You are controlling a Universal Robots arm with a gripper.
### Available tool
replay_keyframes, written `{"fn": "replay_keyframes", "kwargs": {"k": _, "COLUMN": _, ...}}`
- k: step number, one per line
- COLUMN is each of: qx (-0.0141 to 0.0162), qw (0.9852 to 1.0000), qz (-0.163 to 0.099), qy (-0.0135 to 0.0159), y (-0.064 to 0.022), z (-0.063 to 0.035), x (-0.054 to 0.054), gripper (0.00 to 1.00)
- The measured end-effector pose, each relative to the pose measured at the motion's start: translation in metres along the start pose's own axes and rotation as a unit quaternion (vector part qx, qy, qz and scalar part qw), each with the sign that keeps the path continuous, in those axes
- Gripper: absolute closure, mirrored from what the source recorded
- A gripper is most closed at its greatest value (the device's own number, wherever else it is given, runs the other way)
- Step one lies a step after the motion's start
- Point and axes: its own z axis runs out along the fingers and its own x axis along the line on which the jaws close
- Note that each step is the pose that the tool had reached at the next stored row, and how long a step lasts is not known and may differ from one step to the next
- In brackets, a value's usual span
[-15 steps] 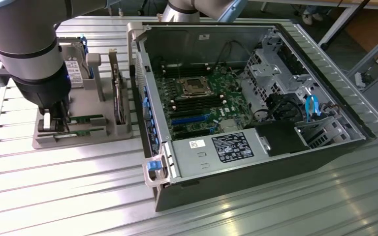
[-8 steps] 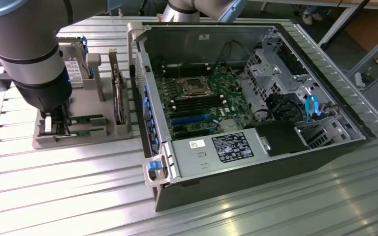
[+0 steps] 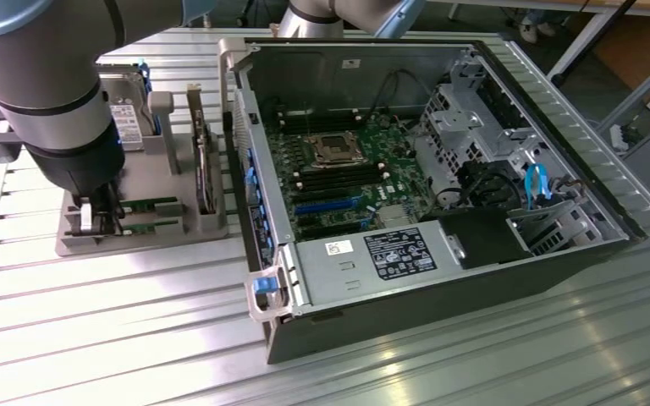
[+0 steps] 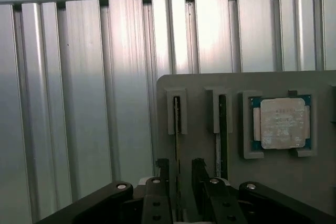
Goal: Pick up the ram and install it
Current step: 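Pick up the ram and move it above insertion slot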
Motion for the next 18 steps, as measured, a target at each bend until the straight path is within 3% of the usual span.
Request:
{"fn": "replay_keyframes", "kwargs": {"k": 7, "qx": 0.0001, "qw": 1.0, "qz": 0.0, "qy": 0.0, "y": -0.0012, "z": 0.0054, "x": 0.0, "gripper": 0.69}}
{"fn": "replay_keyframes", "kwargs": {"k": 8, "qx": 0.0, "qw": 1.0, "qz": -0.001, "qy": 0.0, "y": -0.0043, "z": 0.0053, "x": 0.0, "gripper": 0.69}}
{"fn": "replay_keyframes", "kwargs": {"k": 9, "qx": 0.0, "qw": 1.0, "qz": 0.0, "qy": 0.0, "y": -0.0151, "z": 0.005, "x": -0.001, "gripper": 0.69}}
{"fn": "replay_keyframes", "kwargs": {"k": 11, "qx": 0.0, "qw": 1.0, "qz": -0.001, "qy": 0.0, "y": -0.0212, "z": 0.0048, "x": -0.001, "gripper": 0.69}}
{"fn": "replay_keyframes", "kwargs": {"k": 15, "qx": 0.0, "qw": 1.0, "qz": 0.0, "qy": 0.0, "y": -0.0306, "z": 0.0046, "x": -0.002, "gripper": 0.69}}
{"fn": "replay_keyframes", "kwargs": {"k": 18, "qx": 0.0, "qw": 1.0, "qz": 0.0, "qy": 0.0, "y": -0.0316, "z": 0.0042, "x": -0.002, "gripper": 0.69}}
